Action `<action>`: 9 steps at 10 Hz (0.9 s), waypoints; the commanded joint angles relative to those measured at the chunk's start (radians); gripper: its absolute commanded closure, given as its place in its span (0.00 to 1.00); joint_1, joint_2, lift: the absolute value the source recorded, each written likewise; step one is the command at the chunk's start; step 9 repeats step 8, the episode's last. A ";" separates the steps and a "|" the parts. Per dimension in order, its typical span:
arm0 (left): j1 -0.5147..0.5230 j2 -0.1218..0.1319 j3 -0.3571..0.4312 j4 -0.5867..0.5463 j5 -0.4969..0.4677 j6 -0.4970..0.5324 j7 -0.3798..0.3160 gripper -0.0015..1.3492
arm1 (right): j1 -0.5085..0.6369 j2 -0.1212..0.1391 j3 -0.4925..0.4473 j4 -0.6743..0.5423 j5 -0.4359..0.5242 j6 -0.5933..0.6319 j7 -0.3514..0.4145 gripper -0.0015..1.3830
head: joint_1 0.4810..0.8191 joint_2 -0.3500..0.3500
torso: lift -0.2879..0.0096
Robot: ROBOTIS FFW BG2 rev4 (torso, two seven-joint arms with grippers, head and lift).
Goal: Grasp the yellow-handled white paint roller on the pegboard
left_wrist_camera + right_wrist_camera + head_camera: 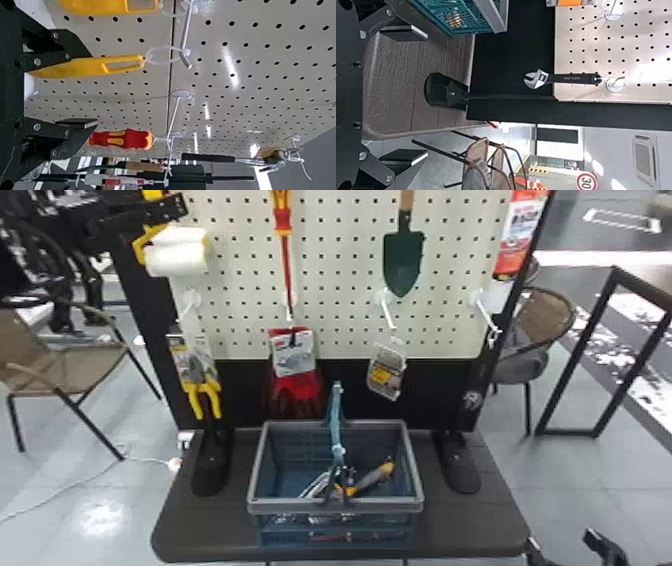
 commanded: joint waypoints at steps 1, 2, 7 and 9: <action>-0.006 0.003 0.006 0.018 0.001 -0.053 -0.003 0.90 | 0.000 -0.001 0.001 0.004 -0.004 0.000 0.000 0.18 | 0.20 0.50 | 0.63; -0.009 0.009 -0.003 0.016 -0.006 -0.050 -0.009 0.90 | 0.000 -0.001 0.002 0.006 -0.004 0.000 0.000 0.18 | 0.20 0.50 | 0.63; -0.003 0.006 -0.015 0.018 0.004 -0.028 -0.014 0.90 | 0.000 0.005 0.004 0.009 -0.001 0.000 0.000 0.18 | 0.20 0.50 | 0.63; -0.004 0.007 -0.015 0.018 0.008 -0.030 -0.014 0.90 | 0.000 0.009 0.002 0.009 -0.001 0.000 0.000 0.18 | 0.20 0.50 | 0.63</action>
